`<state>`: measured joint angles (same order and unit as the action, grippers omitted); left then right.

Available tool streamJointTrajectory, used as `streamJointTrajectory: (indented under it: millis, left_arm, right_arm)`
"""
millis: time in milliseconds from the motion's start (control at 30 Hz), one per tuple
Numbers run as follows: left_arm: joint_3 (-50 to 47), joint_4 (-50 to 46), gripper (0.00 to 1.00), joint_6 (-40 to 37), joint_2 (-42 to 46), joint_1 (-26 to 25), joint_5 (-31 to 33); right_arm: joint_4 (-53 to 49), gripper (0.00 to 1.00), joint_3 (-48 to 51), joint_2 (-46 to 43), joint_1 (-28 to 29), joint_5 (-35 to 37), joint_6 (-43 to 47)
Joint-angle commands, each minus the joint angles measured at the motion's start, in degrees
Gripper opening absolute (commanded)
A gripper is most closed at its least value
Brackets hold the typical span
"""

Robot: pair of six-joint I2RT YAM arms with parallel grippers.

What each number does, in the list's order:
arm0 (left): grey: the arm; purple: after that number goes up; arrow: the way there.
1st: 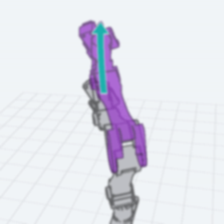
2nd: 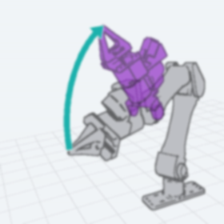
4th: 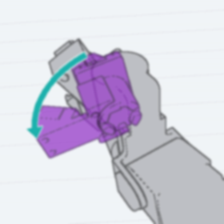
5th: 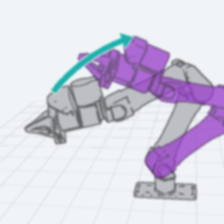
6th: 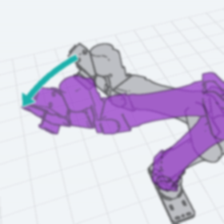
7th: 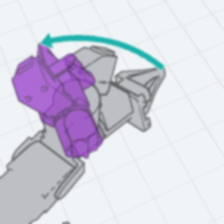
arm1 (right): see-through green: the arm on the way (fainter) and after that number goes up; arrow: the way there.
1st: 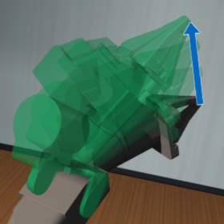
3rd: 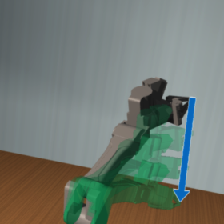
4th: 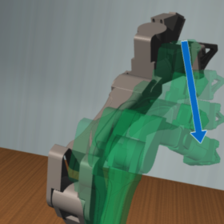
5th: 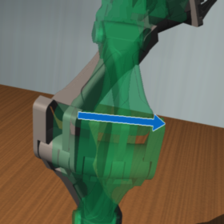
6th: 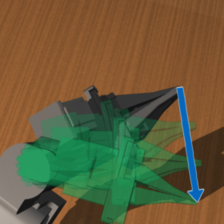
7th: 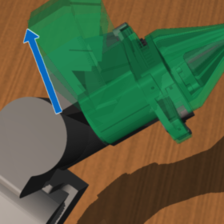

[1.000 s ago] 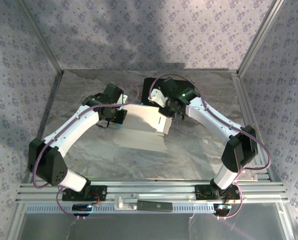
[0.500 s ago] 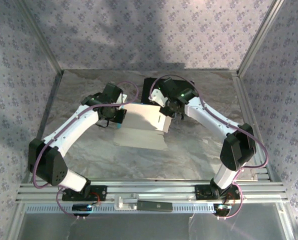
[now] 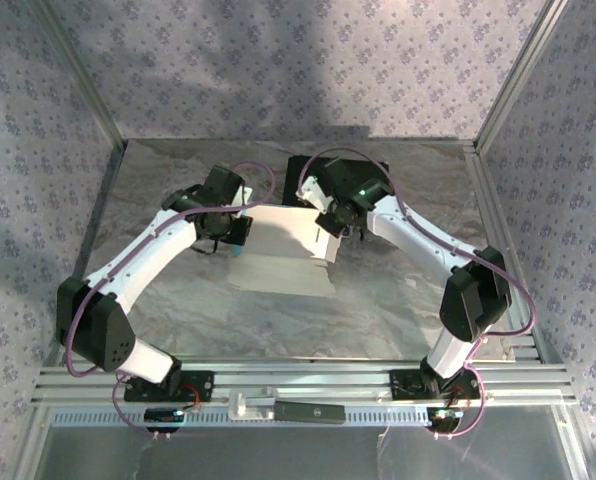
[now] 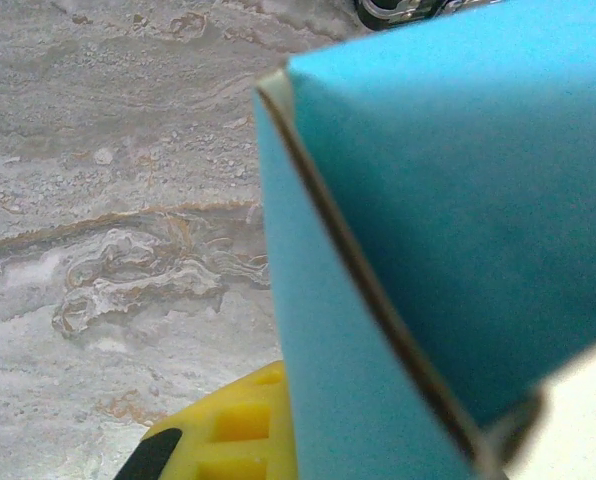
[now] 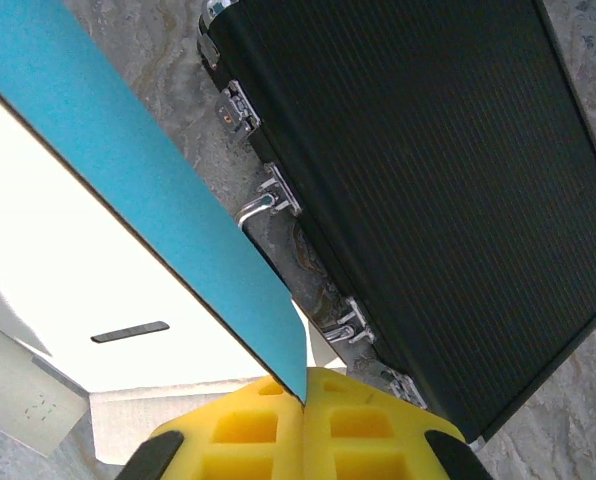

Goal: Fold the paper box

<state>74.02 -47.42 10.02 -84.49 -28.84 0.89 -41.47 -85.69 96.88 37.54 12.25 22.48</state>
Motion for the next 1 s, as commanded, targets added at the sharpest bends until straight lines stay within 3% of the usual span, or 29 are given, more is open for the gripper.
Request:
streamJointTrajectory:
  millis: [0,300,500,700,800,967]
  left_arm:
    - [-0.31,3.16,0.00,1.92,1.87,-0.13,-1.85]
    - [-5.80,11.27,0.00,7.01,6.22,-0.17,-3.15]
    - [-8.27,14.28,0.00,9.39,8.09,-0.10,-4.51]
    - [-8.76,14.98,0.00,9.91,8.53,-0.08,-4.66]
    - [-9.10,15.48,0.00,10.19,8.82,-0.13,-4.69]
    - [-9.94,15.52,0.00,9.56,9.08,-0.08,-3.98]
  right_arm:
    - [1.93,0.02,0.85,-1.17,2.23,1.37,-5.78]
    - [15.72,0.01,6.59,-4.91,5.18,8.57,-29.04]
    - [29.80,0.03,14.30,-9.53,4.92,5.42,-40.37]
    - [35.94,0.07,16.59,-9.98,4.56,1.32,-48.44]
    - [38.39,0.18,16.87,-10.16,4.83,-0.74,-50.49]
    - [38.57,0.28,19.35,-13.76,4.44,-4.59,-50.68]
